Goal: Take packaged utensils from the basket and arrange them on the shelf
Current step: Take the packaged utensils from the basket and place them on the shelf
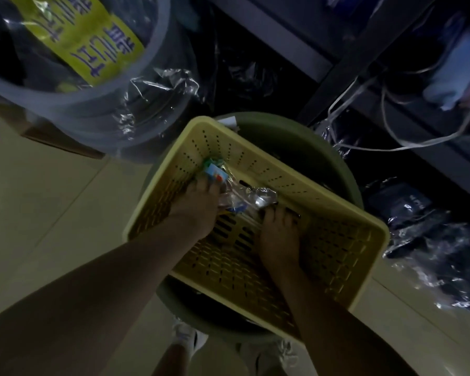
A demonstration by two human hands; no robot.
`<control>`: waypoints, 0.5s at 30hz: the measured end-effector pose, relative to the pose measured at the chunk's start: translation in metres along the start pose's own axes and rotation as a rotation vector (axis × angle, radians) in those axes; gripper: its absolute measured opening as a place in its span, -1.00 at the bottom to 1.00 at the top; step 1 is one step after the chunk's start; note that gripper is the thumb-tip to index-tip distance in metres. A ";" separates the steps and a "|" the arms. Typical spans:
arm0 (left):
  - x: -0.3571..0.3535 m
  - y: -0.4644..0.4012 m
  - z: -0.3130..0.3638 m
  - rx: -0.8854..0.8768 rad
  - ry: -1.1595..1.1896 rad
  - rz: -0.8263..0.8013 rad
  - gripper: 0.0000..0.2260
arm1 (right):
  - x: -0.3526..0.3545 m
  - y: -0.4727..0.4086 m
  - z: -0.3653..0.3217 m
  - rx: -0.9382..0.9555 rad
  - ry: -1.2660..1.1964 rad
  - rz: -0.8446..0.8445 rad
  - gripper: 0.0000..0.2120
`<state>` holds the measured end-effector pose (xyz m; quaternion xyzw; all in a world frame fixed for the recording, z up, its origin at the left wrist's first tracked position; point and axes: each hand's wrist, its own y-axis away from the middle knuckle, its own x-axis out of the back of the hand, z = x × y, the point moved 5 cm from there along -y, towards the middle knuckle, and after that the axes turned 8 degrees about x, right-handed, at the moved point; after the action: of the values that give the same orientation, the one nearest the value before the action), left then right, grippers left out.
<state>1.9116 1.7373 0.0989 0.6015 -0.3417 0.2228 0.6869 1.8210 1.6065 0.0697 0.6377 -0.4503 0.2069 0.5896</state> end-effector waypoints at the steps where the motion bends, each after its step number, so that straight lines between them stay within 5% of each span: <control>1: -0.003 -0.004 -0.001 0.032 0.012 -0.008 -0.32 | 0.001 -0.002 0.000 0.005 0.002 -0.014 -0.53; 15: 0.003 -0.004 0.010 -0.026 -0.194 -0.035 -0.57 | 0.026 0.015 0.007 -0.063 -0.135 -0.228 -0.76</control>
<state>1.9148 1.7260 0.0987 0.6171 -0.3991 0.1472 0.6620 1.8207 1.5928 0.0975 0.6785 -0.4200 0.0809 0.5973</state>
